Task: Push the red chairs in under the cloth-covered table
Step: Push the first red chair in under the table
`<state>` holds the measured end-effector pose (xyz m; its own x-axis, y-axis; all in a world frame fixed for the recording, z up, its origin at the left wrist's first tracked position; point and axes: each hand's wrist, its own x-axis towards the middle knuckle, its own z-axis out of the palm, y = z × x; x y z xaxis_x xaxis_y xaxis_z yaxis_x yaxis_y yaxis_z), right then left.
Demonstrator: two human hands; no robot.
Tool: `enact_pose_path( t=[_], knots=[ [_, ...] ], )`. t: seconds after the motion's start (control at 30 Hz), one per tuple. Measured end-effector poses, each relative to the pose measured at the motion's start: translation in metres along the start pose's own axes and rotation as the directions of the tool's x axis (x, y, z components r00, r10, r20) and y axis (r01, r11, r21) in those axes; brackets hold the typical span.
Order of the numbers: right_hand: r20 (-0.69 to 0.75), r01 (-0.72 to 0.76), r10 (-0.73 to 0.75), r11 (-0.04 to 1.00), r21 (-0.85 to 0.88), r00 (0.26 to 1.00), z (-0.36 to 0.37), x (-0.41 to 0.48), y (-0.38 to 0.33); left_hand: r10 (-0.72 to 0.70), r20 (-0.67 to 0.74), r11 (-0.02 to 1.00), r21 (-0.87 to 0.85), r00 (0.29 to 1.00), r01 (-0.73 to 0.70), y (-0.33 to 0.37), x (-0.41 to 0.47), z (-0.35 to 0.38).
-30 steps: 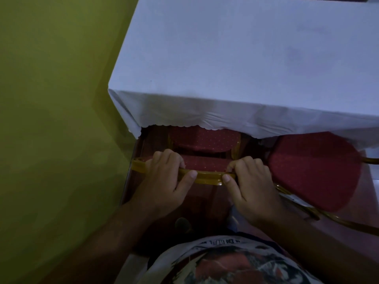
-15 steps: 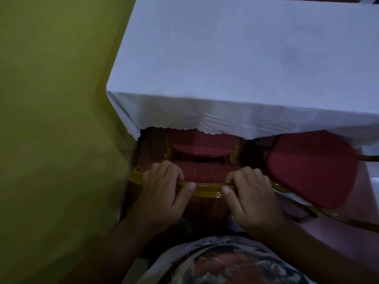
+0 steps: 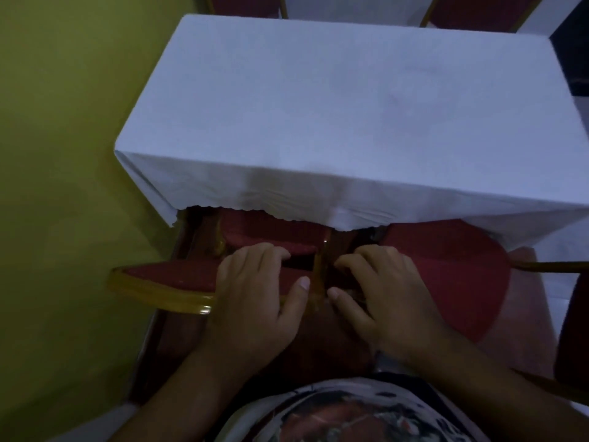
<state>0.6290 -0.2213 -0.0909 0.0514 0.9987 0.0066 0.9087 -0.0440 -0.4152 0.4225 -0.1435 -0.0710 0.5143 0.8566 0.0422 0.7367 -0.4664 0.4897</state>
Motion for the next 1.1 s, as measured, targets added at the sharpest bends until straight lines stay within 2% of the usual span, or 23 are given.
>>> enact_pose_path(
  t=[0.13,0.27,0.53,0.8,0.93,1.1],
  knots=[
    [-0.003,-0.001,0.001,0.995,-0.101,1.000,-0.033,-0.026,0.070,-0.097,0.039,0.991,0.095,0.995,0.093,0.077,0.006,0.043],
    [0.038,-0.002,0.008,0.987,-0.161,0.999,-0.062,-0.058,0.123,-0.133,0.078,0.984,0.126,0.988,0.123,0.144,0.011,0.070],
    [0.068,-0.031,0.046,0.978,-0.208,0.997,-0.087,-0.117,0.169,-0.095,0.185,0.993,0.087,0.978,0.080,0.202,0.001,0.103],
    [0.102,-0.077,0.103,0.970,-0.231,0.989,-0.138,-0.157,0.213,-0.033,0.230,0.999,0.016,0.973,0.030,0.273,-0.012,0.137],
    [0.106,0.003,0.024,0.970,-0.245,0.994,-0.167,-0.172,0.262,-0.038,0.226,0.999,0.018,0.973,0.035,0.319,-0.009,0.166],
    [0.249,0.193,-0.126,0.944,-0.266,0.960,-0.205,-0.200,0.350,-0.130,0.205,0.986,-0.073,0.970,0.147,0.402,-0.018,0.223]
  ],
)
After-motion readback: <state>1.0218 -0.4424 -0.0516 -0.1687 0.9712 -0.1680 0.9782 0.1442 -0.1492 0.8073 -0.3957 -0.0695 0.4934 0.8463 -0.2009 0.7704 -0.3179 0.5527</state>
